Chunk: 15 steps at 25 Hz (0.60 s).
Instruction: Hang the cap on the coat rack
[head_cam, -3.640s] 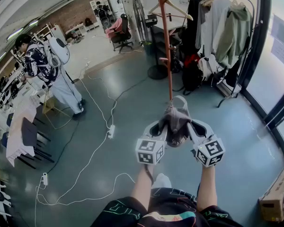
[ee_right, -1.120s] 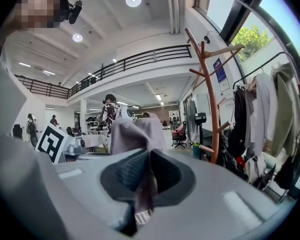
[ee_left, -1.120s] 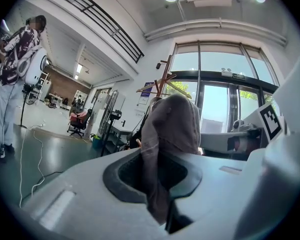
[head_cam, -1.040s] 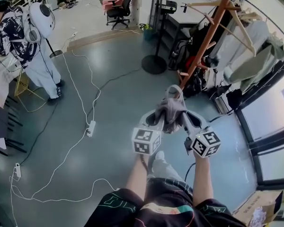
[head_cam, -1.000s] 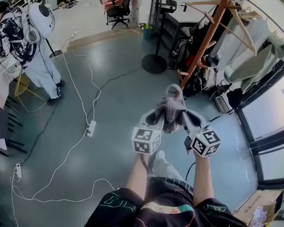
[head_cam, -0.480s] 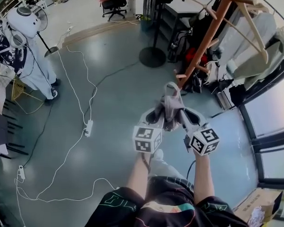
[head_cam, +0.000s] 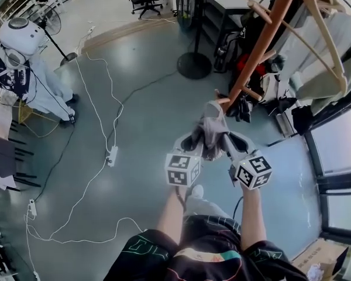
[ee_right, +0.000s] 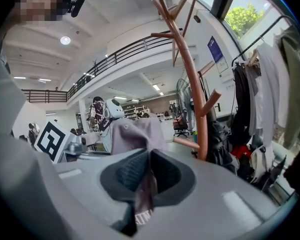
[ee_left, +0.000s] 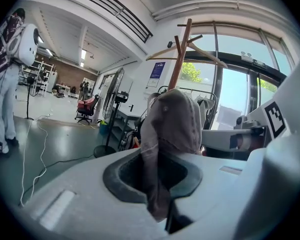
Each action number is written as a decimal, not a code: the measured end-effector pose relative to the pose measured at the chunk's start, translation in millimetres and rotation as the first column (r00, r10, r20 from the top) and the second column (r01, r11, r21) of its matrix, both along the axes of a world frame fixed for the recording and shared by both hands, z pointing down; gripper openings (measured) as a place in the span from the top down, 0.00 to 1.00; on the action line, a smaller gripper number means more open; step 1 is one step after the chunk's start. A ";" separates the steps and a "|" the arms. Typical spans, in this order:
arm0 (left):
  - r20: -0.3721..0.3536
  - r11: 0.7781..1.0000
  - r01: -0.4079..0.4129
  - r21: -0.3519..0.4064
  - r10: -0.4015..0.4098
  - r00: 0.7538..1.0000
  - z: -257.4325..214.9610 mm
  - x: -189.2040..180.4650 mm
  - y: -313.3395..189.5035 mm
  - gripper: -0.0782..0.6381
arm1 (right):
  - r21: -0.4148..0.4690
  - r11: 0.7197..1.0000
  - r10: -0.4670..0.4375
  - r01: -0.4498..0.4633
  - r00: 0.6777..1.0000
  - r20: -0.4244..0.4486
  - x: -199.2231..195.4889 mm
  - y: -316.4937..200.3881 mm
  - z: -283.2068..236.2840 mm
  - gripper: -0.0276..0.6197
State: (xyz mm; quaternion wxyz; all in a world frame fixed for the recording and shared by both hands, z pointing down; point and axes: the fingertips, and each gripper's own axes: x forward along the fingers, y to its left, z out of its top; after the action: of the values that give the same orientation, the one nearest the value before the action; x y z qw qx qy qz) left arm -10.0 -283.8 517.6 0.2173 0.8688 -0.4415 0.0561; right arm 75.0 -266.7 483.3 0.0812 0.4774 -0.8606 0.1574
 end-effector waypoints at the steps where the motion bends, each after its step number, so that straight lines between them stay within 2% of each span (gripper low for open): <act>1: 0.006 1.000 0.006 0.000 -0.006 1.000 1.3 3.4 -5.5 0.81 | 0.000 1.000 -0.009 0.009 1.000 0.002 4.0 -5.8 1.9 0.91; 6: 0.061 1.000 0.018 -0.020 -0.017 0.998 10.3 28.4 -23.8 0.81 | -0.014 0.999 -0.047 0.046 0.997 -0.063 28.0 -31.1 15.7 0.91; 15: 0.161 0.999 -0.005 -0.046 0.012 0.987 19.2 48.9 -35.8 0.81 | -0.048 0.998 -0.034 0.037 0.997 0.062 52.9 -51.0 33.4 0.91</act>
State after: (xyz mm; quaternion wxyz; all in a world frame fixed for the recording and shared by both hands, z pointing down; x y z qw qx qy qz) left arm 38.8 -319.6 536.8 0.2003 0.8581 -0.4525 0.1371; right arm 127.8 -317.7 516.7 0.0695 0.4547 -0.8670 0.1917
